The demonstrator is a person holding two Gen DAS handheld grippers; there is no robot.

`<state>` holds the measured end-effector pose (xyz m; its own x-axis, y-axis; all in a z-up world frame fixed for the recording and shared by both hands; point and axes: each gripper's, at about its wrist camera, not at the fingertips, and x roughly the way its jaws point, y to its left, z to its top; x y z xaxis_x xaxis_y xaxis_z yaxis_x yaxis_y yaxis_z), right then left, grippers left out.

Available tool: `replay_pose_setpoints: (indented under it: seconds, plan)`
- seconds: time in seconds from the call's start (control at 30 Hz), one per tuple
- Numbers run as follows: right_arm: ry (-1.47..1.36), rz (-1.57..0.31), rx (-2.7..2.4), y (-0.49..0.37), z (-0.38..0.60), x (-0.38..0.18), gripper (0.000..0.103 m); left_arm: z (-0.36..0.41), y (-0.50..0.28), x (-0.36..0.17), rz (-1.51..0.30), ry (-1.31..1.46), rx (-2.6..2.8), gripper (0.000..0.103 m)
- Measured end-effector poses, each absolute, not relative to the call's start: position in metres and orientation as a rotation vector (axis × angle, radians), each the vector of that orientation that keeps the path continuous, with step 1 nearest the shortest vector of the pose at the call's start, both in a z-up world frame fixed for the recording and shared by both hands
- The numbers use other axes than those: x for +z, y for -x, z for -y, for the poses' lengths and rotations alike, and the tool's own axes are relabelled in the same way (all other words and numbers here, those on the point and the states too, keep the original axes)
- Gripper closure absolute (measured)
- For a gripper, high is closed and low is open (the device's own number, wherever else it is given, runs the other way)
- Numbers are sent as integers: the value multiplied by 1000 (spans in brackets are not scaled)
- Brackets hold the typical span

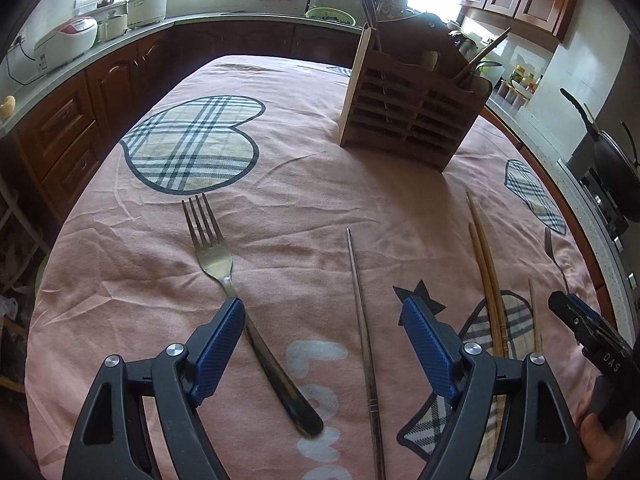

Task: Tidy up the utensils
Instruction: 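Grasp a metal chopstick with the left tool while the right tool grasps a wooden chopstick, then lift both chopsticks and carry them over the wooden holder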

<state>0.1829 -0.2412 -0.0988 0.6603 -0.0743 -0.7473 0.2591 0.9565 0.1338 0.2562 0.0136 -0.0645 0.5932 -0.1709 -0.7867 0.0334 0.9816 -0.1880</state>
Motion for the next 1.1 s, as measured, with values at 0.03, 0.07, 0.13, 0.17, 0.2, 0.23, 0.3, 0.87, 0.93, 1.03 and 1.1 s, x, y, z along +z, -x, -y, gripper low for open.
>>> replay_pose_setpoints:
  seconds: [0.03, 0.07, 0.13, 0.17, 0.2, 0.23, 0.3, 0.87, 0.93, 1.03, 1.1]
  plan:
    - [-236, -842, -191, -187, 242, -101, 24, -12, -261, -66, -932, 152, -120, 23]
    - [-235, -854, -189, -190, 242, -103, 29, -10, -265, -66, -935, 143, -119, 24]
    - [-231, -879, -192, -195, 243, -108, 36, -6, -274, -68, -941, 124, -118, 27]
    - [-230, -888, -196, -197, 244, -110, 43, -3, -278, -69, -944, 117, -120, 30]
    - [-229, -899, -197, -199, 244, -113, 46, -1, -283, -70, -950, 109, -124, 34]
    - [-228, -911, -196, -202, 244, -116, 51, 3, -288, -70, -954, 100, -128, 36]
    - [-230, -930, -197, -206, 246, -121, 56, 11, -298, -73, -965, 72, -134, 40]
    - [-178, -966, -173, -224, 247, -127, 96, 42, -321, -91, -1006, -47, -158, 99]
    - [-209, -959, -153, -223, 248, -125, 97, 36, -318, -87, -1003, -10, -170, 100]
    - [-225, -936, -126, -218, 244, -116, 97, 26, -309, -74, -982, 57, -202, 100]
    - [-234, -912, -110, -215, 240, -107, 98, 18, -302, -64, -968, 104, -231, 100]
